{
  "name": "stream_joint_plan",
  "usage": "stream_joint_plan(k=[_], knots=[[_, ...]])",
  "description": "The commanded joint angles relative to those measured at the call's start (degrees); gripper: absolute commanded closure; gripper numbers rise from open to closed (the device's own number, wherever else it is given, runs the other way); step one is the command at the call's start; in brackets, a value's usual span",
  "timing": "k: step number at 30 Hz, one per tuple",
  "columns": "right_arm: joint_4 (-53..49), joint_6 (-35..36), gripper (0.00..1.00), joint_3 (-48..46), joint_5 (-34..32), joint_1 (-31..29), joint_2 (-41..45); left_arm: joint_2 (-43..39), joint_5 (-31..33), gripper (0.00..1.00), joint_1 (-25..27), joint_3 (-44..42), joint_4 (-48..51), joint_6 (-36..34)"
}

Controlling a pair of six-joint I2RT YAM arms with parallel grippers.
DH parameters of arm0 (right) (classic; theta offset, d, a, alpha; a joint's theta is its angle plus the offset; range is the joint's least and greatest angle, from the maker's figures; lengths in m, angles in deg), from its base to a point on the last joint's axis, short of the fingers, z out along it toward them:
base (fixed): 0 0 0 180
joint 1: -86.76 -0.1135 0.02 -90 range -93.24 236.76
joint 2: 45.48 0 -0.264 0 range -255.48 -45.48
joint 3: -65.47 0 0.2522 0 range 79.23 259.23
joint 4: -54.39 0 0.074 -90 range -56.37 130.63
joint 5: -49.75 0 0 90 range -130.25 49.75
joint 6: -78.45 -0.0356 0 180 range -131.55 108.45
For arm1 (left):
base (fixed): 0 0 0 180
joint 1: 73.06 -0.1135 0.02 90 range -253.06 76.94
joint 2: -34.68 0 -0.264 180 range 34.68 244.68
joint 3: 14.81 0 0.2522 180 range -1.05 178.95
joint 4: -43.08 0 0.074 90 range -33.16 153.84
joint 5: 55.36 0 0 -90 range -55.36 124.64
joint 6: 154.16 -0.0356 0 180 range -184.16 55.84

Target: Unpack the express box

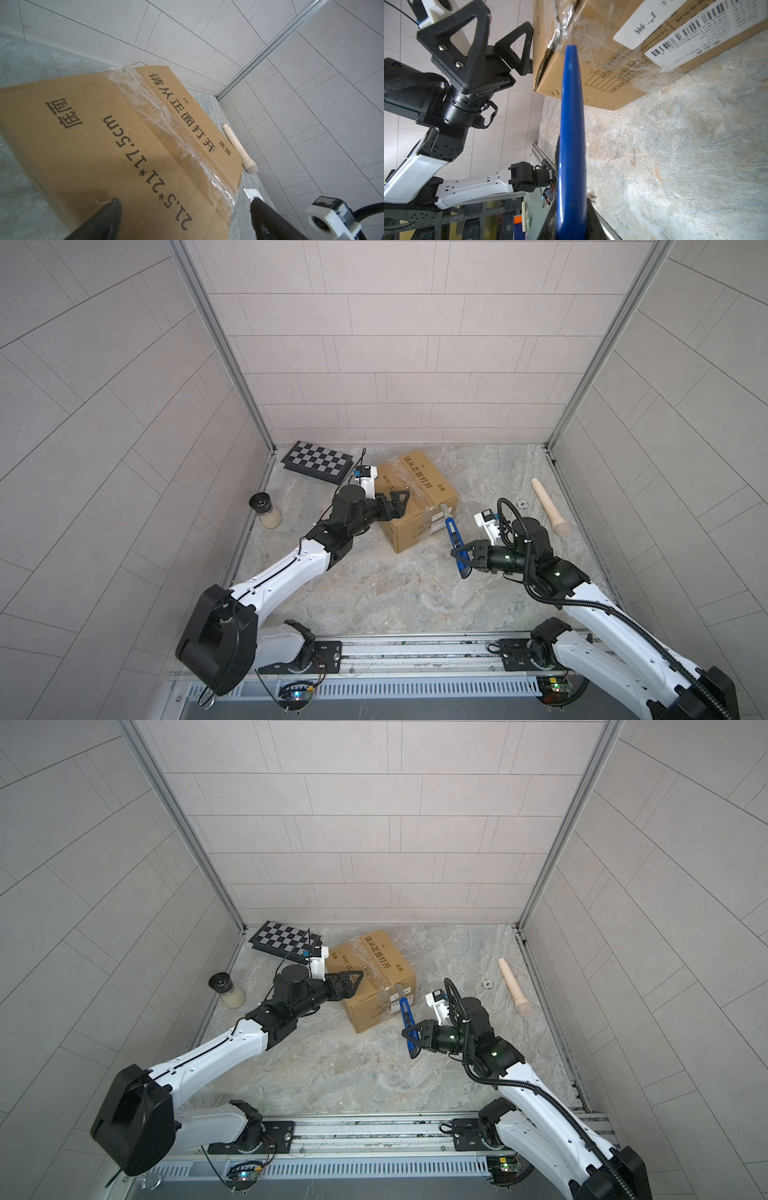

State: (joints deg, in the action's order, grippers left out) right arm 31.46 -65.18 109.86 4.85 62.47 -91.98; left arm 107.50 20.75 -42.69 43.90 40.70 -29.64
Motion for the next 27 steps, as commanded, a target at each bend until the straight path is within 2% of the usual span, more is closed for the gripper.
stream_joint_plan(k=[1,27], knots=[[2.18,-0.93,1.00,-0.84,-0.53,-0.21,0.40,0.43,-0.54,0.00,-0.26,-0.30,-1.10,0.02],[5.70,-1.92,1.00,-2.08,-0.50,-0.21,-1.40,0.18,-0.49,0.00,-0.36,-0.56,-1.00,-0.07]])
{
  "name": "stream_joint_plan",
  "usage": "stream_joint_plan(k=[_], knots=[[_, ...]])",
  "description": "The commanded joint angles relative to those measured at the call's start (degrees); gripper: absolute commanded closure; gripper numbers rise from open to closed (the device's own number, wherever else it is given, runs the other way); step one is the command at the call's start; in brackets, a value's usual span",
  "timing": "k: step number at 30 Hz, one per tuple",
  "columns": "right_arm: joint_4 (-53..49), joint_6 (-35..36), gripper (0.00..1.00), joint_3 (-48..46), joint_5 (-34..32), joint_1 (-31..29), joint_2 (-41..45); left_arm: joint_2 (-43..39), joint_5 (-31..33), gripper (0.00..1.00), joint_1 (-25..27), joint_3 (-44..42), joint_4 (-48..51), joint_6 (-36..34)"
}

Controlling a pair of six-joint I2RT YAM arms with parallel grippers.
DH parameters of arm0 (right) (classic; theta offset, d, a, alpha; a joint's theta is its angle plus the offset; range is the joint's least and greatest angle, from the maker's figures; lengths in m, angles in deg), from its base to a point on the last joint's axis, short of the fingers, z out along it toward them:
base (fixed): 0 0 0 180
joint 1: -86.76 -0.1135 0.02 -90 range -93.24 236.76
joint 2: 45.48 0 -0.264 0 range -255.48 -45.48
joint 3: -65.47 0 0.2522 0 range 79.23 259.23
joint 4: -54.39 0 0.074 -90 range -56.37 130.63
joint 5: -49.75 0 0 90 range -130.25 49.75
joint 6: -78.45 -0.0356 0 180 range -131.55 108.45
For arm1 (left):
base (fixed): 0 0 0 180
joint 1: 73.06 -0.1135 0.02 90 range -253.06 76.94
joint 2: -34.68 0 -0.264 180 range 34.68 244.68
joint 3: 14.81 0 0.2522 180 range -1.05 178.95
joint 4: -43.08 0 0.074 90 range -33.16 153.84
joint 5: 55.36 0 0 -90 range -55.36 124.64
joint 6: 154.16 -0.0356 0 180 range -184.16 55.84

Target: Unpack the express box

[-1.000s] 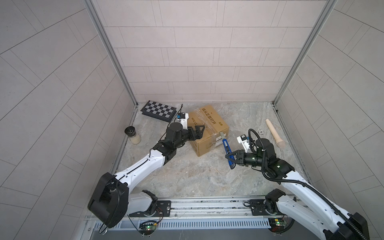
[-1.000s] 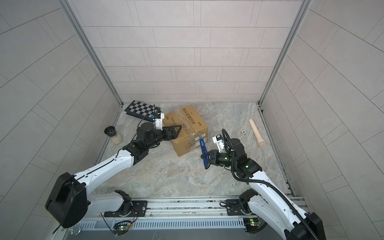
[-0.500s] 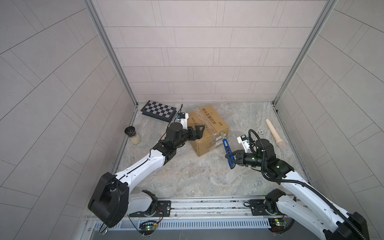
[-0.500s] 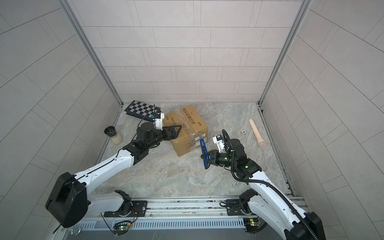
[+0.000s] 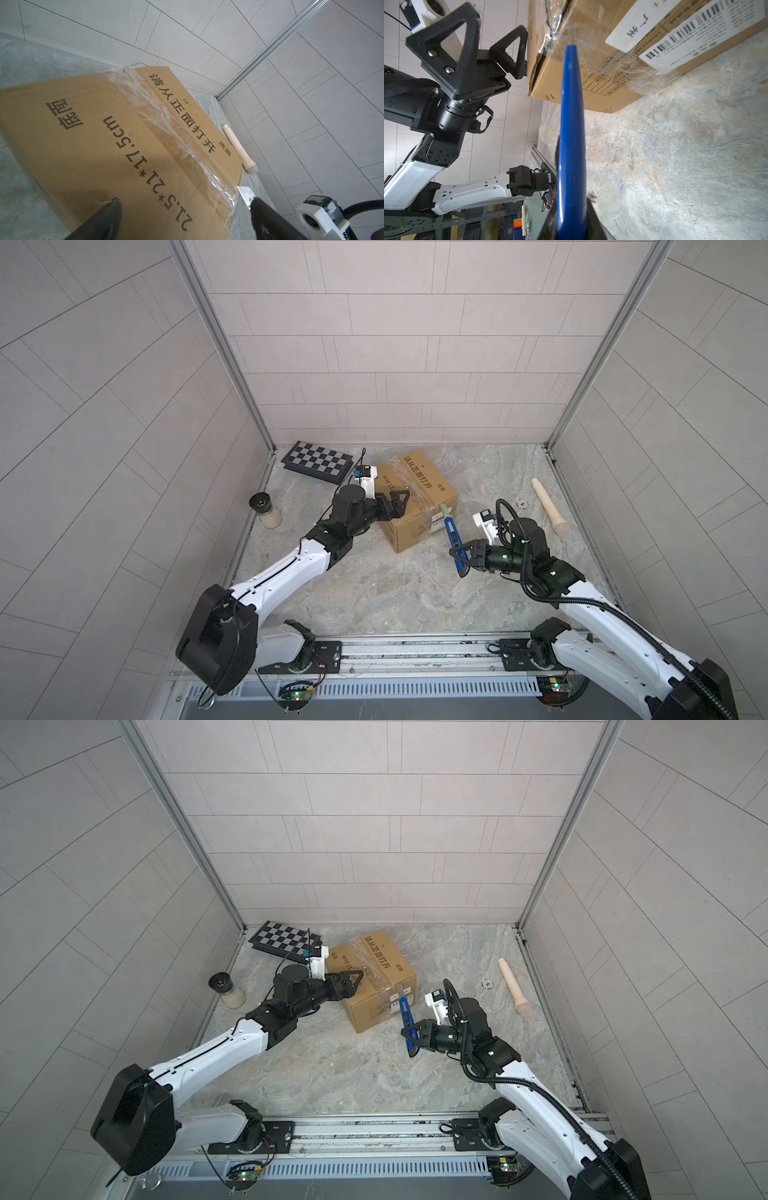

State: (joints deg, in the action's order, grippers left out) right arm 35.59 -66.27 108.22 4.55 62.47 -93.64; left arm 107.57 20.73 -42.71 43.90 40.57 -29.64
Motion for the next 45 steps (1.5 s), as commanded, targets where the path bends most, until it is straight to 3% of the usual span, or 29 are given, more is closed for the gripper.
stream_joint_plan(k=[1,45], knots=[[1.74,-0.94,1.00,-0.49,-0.23,-0.18,0.20,0.07,-0.50,0.00,-0.34,-0.56,-0.89,-0.06],[0.48,-1.36,1.00,-0.09,-0.48,-0.21,2.83,0.16,-0.73,0.00,-0.41,-0.56,-1.08,0.18]])
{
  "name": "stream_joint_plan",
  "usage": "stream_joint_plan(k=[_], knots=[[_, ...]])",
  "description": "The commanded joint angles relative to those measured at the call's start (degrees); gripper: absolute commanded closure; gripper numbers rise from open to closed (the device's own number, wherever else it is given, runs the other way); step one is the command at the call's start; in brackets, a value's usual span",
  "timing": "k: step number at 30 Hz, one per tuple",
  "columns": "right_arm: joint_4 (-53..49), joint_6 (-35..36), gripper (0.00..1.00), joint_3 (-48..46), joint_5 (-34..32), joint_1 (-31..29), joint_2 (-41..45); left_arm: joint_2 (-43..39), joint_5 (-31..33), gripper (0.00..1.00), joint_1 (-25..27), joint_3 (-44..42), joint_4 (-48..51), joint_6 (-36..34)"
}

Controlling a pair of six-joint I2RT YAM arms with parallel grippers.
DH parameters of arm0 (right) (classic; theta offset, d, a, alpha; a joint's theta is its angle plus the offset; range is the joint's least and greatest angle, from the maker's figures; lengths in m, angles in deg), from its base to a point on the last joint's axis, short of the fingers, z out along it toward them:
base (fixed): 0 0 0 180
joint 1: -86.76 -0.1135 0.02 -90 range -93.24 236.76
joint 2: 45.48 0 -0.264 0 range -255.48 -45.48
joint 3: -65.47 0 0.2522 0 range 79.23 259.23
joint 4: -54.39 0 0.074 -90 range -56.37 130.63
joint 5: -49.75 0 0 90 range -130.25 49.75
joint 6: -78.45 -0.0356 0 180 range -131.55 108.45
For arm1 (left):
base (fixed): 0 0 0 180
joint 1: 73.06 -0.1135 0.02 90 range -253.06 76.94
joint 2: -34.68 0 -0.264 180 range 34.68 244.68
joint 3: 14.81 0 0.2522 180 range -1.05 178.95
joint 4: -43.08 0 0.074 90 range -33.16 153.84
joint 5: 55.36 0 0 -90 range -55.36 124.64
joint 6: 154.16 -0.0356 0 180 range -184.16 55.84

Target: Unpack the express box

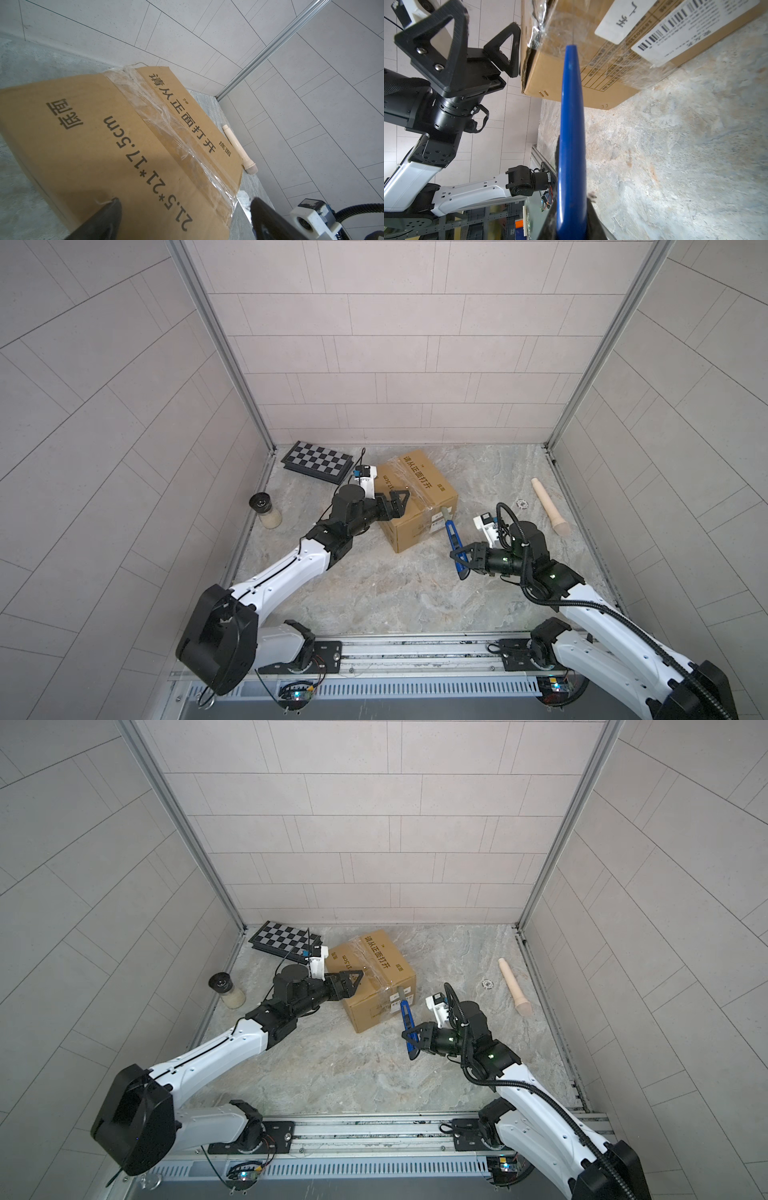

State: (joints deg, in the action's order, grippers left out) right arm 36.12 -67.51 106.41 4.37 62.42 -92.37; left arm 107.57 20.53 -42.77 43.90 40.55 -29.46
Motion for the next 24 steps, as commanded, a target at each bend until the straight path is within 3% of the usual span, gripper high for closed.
stream_joint_plan(k=[1,24], knots=[[-0.15,-0.11,1.00,1.69,-0.27,-0.16,1.64,0.24,-0.48,0.00,-0.32,-0.50,-1.11,-0.06],[-0.06,-0.28,1.00,2.26,-0.15,-0.18,1.29,0.59,-0.66,0.00,-0.41,-0.48,-1.38,0.05]])
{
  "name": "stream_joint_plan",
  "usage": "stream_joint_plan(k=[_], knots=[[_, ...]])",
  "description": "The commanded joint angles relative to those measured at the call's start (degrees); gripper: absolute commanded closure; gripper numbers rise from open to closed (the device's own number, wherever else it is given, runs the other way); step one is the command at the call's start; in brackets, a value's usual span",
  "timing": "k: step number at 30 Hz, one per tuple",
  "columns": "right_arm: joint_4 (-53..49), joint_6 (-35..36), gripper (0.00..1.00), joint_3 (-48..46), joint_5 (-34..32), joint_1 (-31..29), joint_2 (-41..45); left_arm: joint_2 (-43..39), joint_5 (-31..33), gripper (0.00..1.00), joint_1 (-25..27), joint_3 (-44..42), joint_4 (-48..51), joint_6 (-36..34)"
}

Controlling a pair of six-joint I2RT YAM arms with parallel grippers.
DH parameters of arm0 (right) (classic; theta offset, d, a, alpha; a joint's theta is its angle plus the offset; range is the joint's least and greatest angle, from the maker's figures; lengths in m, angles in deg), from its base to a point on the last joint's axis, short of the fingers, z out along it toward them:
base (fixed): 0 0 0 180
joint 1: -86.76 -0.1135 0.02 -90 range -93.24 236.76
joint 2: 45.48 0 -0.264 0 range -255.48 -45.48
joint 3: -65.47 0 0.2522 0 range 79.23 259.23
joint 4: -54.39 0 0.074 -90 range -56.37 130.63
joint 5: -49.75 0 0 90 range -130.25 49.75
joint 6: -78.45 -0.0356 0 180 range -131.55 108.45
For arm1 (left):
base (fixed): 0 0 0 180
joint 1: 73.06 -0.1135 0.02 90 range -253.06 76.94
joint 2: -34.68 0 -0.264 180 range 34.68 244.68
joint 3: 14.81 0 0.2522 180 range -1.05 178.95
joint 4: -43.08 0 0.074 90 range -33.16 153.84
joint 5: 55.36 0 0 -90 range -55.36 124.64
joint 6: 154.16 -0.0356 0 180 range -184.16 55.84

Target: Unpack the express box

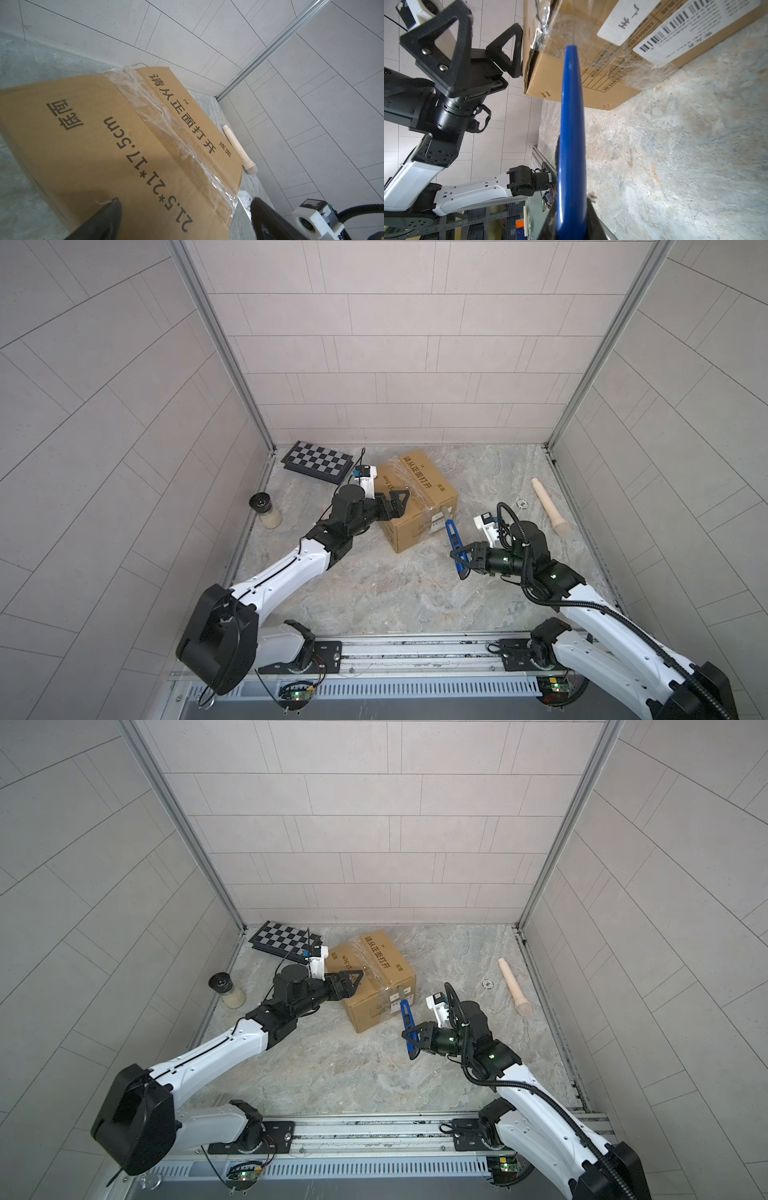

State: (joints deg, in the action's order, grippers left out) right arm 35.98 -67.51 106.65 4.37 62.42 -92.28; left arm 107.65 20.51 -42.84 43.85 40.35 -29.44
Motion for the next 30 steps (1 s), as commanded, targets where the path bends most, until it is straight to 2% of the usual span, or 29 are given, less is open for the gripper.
stream_joint_plan(k=[1,30], knots=[[0.07,-0.29,1.00,2.08,-0.15,-0.16,1.19,0.49,-0.59,0.00,-0.41,-0.43,-1.18,0.05],[3.14,-0.85,1.00,1.82,0.19,-0.26,-1.31,0.24,-0.62,0.00,-0.42,-0.69,-1.13,-0.03]])
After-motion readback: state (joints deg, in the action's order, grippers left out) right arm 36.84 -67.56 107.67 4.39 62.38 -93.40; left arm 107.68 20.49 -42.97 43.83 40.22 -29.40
